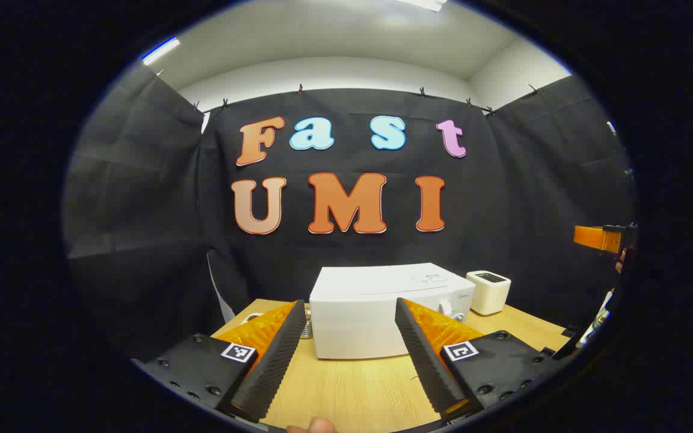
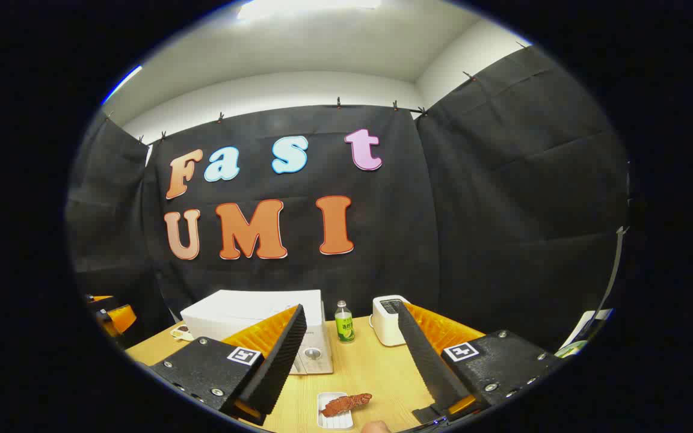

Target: Open the microwave oven with the left hand, put the food in, and close the microwave oven.

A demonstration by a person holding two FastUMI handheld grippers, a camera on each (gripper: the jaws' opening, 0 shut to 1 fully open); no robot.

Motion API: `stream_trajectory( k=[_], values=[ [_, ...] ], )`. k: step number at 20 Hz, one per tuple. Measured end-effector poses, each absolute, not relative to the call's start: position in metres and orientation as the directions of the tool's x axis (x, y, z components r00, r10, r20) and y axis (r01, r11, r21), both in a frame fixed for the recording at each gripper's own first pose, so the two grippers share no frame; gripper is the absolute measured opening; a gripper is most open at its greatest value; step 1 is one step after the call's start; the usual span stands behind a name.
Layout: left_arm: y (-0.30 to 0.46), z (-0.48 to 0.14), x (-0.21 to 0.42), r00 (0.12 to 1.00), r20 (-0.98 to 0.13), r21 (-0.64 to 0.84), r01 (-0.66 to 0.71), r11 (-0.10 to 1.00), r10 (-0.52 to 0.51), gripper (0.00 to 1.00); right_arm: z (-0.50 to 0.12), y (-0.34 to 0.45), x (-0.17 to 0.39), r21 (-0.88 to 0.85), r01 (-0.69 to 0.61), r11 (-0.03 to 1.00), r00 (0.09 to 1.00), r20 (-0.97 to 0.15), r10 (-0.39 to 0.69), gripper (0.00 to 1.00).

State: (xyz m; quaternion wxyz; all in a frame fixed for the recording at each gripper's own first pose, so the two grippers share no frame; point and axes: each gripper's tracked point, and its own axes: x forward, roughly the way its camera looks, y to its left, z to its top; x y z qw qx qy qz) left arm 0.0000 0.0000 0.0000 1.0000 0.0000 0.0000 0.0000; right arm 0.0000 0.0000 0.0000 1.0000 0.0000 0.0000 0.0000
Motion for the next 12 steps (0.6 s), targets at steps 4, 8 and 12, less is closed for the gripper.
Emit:
stream_trajectory(
  k=[4,8,12],
  values=[
    [-0.003,0.015,-0.002,0.999,0.038,0.009,0.008,1.0,-0.008,0.94,0.009,-0.008,-0.001,0.036,0.005,0.999,1.0,0.021,-0.006,0.95],
    [0.001,0.012,0.005,1.0,0.028,-0.01,-0.005,1.0,0.005,0.97,0.018,-0.008,0.004,0.018,0.016,1.0,0.999,0.045,-0.017,0.95],
    [0.008,0.0,0.005,1.0,0.022,-0.06,-0.019,0.998,0.021,0.98,0.009,0.007,0.011,-0.028,-0.03,0.999,0.999,0.026,0.031,0.95]
  ],
)
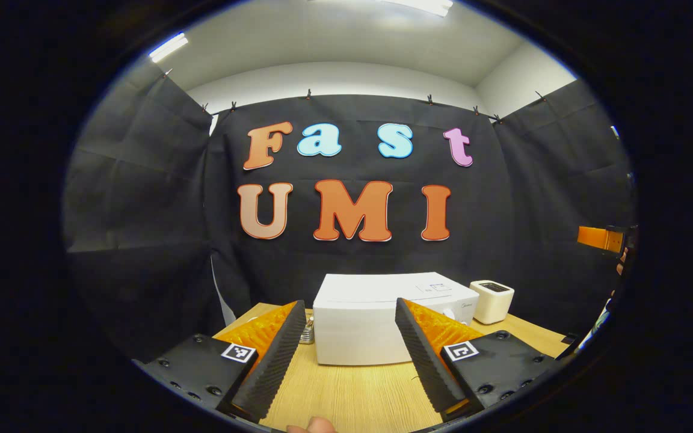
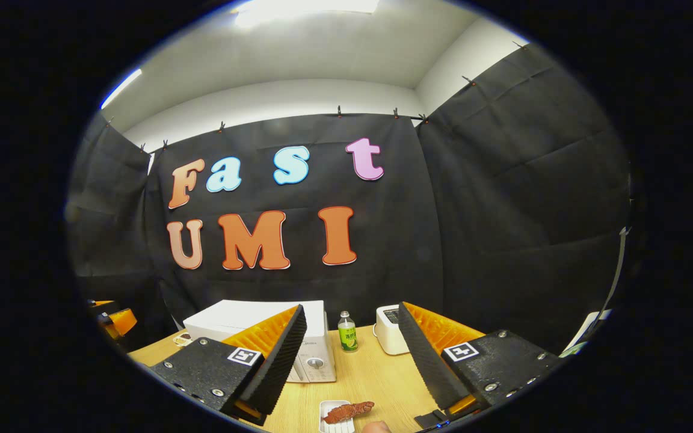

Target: Open the microwave oven with the left hand, put the food in, and close the microwave oven.

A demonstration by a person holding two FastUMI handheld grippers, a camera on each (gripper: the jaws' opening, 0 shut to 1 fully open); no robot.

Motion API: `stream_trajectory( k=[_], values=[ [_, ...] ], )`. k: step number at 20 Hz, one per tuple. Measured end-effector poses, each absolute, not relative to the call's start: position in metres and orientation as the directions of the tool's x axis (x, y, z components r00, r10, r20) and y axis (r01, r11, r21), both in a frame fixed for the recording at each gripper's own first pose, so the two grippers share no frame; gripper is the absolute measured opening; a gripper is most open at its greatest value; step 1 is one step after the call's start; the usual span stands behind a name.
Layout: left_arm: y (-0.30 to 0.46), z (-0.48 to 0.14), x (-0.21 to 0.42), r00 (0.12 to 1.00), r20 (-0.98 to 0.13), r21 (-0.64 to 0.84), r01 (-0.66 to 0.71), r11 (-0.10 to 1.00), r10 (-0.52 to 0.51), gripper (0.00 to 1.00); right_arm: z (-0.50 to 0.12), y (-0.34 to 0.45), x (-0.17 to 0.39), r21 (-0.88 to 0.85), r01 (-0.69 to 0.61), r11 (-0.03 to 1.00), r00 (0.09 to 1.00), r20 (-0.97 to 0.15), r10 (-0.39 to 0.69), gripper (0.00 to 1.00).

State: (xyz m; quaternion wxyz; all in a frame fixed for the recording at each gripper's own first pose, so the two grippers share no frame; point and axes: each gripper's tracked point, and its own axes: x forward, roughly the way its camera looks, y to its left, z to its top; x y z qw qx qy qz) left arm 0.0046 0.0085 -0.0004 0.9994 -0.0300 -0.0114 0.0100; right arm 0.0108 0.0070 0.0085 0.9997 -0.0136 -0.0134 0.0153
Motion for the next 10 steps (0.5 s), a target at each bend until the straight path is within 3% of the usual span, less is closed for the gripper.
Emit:
stream_trajectory(
  k=[10],
  values=[
    [-0.029,-0.009,0.021,1.0,0.007,-0.067,0.029,0.997,-0.028,0.94,-0.007,0.006,0.014,-0.015,-0.043,0.999,0.999,0.004,0.043,0.95]
  ],
)
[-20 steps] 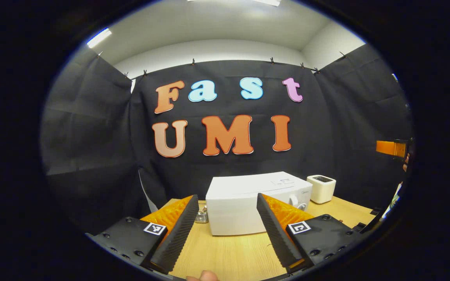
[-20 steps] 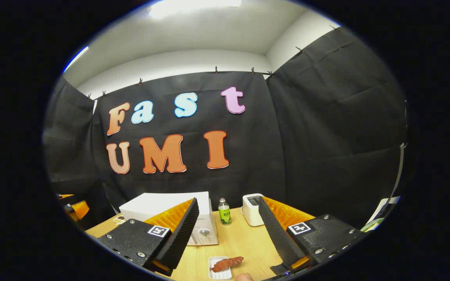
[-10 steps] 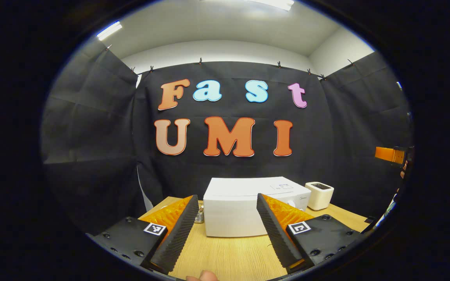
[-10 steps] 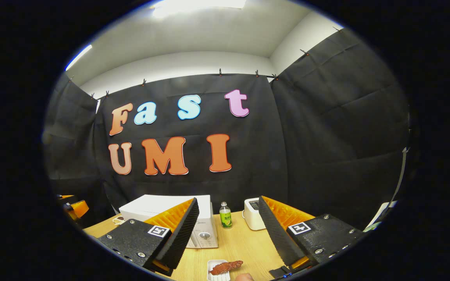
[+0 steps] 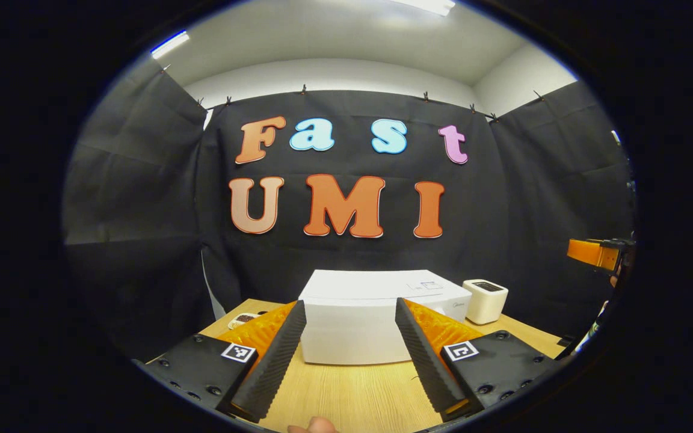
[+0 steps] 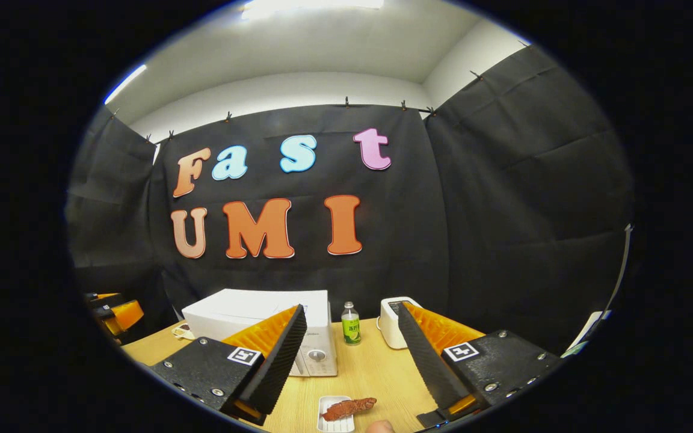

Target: Open the microwave oven with the left hand, put the food in, and close the microwave oven.

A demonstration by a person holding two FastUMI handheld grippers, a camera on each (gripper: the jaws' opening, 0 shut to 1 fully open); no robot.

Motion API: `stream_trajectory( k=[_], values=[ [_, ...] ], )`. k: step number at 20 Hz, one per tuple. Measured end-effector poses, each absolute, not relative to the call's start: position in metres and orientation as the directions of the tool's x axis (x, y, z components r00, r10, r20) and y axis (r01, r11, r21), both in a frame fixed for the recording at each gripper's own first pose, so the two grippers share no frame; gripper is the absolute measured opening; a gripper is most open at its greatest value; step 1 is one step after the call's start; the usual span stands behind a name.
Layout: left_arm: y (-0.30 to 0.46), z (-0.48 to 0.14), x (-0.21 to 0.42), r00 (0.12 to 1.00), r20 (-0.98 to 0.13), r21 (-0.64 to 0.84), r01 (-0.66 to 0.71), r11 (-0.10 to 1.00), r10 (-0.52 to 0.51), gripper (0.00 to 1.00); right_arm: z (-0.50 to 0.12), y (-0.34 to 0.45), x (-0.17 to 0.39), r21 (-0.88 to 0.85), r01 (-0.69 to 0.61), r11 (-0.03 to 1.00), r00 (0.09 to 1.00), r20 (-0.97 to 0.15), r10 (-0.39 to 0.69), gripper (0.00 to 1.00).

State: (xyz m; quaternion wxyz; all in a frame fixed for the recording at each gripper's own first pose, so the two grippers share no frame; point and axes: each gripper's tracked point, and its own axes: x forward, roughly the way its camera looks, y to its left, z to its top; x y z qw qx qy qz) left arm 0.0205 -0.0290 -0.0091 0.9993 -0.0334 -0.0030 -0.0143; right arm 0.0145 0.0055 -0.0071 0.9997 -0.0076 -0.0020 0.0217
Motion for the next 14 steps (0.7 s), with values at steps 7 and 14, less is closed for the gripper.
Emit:
stream_trajectory(
  k=[7,14],
  values=[
    [-0.106,-0.047,0.051,0.99,-0.034,-0.08,0.132,0.988,-0.136,0.94,-0.012,-0.016,0.015,-0.003,-0.013,1.0,1.0,-0.003,0.013,0.95],
    [-0.186,-0.103,0.098,0.987,-0.035,-0.024,0.154,0.988,-0.155,0.98,-0.03,-0.039,0.016,0.009,0.003,1.0,1.0,-0.028,-0.002,0.95]
  ],
)
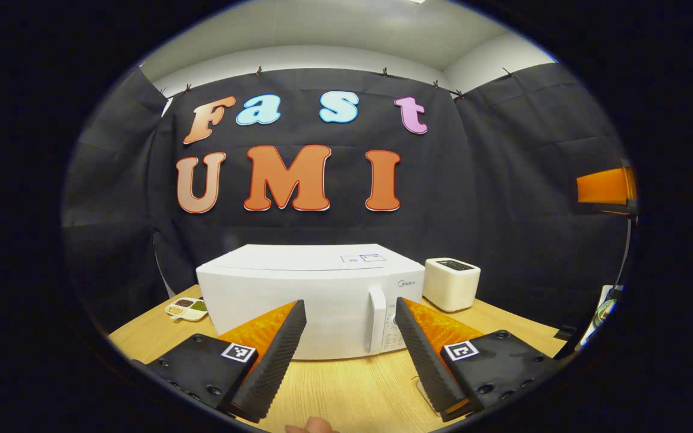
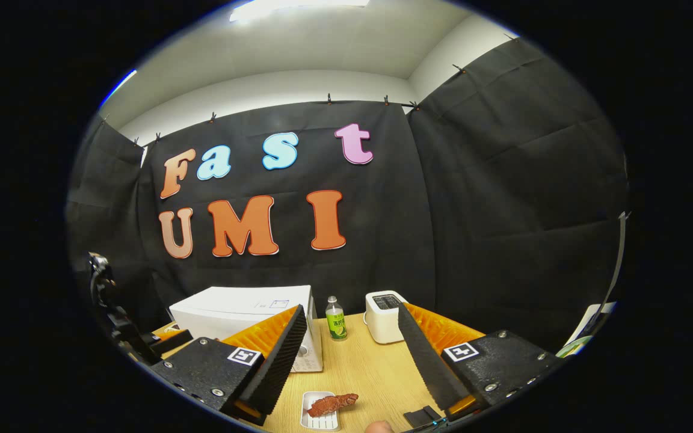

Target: Open the microwave oven with the left hand, put the food in, and close the microwave oven.

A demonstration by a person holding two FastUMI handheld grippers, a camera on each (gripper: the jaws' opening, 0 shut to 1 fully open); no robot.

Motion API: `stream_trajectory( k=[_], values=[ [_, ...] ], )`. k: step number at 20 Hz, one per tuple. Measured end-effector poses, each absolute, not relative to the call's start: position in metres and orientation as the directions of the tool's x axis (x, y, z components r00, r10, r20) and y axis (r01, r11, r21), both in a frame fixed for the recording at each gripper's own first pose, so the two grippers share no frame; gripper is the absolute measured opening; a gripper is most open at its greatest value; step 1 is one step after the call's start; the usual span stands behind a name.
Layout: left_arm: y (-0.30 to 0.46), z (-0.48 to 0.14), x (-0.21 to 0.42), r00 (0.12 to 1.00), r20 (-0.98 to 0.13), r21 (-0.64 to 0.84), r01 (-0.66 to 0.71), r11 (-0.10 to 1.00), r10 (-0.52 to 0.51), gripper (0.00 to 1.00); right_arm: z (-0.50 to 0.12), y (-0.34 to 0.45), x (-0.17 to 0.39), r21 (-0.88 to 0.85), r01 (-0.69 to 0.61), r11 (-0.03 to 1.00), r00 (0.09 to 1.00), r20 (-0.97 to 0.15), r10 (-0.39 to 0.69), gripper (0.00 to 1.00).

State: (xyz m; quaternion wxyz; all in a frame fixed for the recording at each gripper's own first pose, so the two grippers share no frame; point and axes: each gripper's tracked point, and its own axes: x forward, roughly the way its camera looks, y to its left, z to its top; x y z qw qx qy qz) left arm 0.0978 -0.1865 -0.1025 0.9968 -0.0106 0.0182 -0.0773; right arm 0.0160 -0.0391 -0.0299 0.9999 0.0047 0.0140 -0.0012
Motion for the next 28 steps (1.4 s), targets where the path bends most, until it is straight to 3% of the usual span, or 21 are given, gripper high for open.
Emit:
stream_trajectory(
  k=[5,6,7,9,10,14,16,17,19,22,23,25,27,28],
  values=[
    [-0.22,-0.155,0.141,0.988,-0.076,0.003,0.133,0.991,-0.132,0.94,-0.046,-0.064,0.019,-0.002,0.062,0.998,0.998,-0.026,-0.062,0.95],
    [-0.225,-0.161,0.15,0.988,-0.077,-0.004,0.135,0.991,-0.135,0.99,-0.05,-0.066,0.018,-0.007,0.065,0.998,0.998,-0.027,-0.065,0.95],
    [-0.23,-0.165,0.159,0.987,-0.076,-0.009,0.138,0.99,-0.138,0.94,-0.052,-0.066,0.017,-0.011,0.061,0.998,0.998,-0.031,-0.061,0.95],
    [-0.239,-0.173,0.176,0.985,-0.082,-0.015,0.154,0.988,-0.155,0.99,-0.057,-0.072,0.016,-0.012,0.059,0.998,0.997,-0.04,-0.059,0.95],
    [-0.239,-0.176,0.185,0.985,-0.088,-0.011,0.146,0.989,-0.146,0.94,-0.059,-0.077,0.016,-0.014,0.063,0.998,0.997,-0.041,-0.064,0.95],
    [-0.237,-0.193,0.206,0.989,-0.099,0.005,0.109,0.994,-0.108,1.0,-0.066,-0.097,0.015,-0.016,0.099,0.995,0.994,-0.041,-0.1,0.95],
    [-0.238,-0.199,0.216,0.989,-0.1,-0.011,0.107,0.994,-0.107,0.94,-0.068,-0.106,0.015,-0.007,0.115,0.993,0.993,-0.037,-0.116,0.95],
    [-0.24,-0.201,0.221,0.989,-0.101,-0.026,0.108,0.994,-0.11,1.0,-0.068,-0.108,0.016,-0.003,0.117,0.993,0.993,-0.034,-0.117,0.95],
    [-0.235,-0.206,0.224,0.992,-0.101,-0.039,0.078,0.996,-0.082,0.94,-0.073,-0.11,0.015,0.001,0.114,0.993,0.993,-0.036,-0.114,0.95],
    [-0.237,-0.215,0.235,0.991,-0.11,-0.071,0.067,0.995,-0.075,0.69,-0.079,-0.114,0.017,-0.012,0.113,0.994,0.993,-0.043,-0.113,0.95],
    [-0.25,-0.214,0.238,0.986,-0.116,-0.092,0.108,0.99,-0.119,0.69,-0.08,-0.116,0.017,-0.007,0.119,0.993,0.992,-0.045,-0.119,0.95],
    [-0.256,-0.212,0.237,0.987,-0.119,-0.041,0.107,0.993,-0.111,0.46,-0.078,-0.112,0.016,0.009,0.107,0.994,0.994,-0.037,-0.107,0.95],
    [-0.25,-0.214,0.238,0.985,-0.131,-0.006,0.108,0.994,-0.108,0.3,-0.08,-0.108,0.018,0.012,0.095,0.995,0.995,-0.037,-0.094,0.95],
    [-0.252,-0.212,0.235,0.985,-0.117,-0.037,0.124,0.992,-0.128,0.29,-0.083,-0.108,0.017,0.008,0.091,0.996,0.995,-0.037,-0.09,0.95]
  ],
)
